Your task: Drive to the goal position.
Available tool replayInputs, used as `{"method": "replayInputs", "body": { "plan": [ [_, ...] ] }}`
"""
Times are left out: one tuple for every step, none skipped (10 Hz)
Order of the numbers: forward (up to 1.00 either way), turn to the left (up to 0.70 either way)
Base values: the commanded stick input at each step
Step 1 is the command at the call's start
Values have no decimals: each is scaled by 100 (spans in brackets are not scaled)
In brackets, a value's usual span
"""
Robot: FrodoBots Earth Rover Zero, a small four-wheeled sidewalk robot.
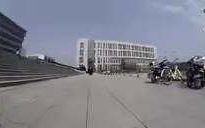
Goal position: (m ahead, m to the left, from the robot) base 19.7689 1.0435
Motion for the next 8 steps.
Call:
{"method": "replayInputs", "body": {
  "plan": [
    [70,35],
    [70,35],
    [70,35],
    [70,35],
    [70,35],
    [70,35],
    [70,31],
    [70,25]
  ]
}}
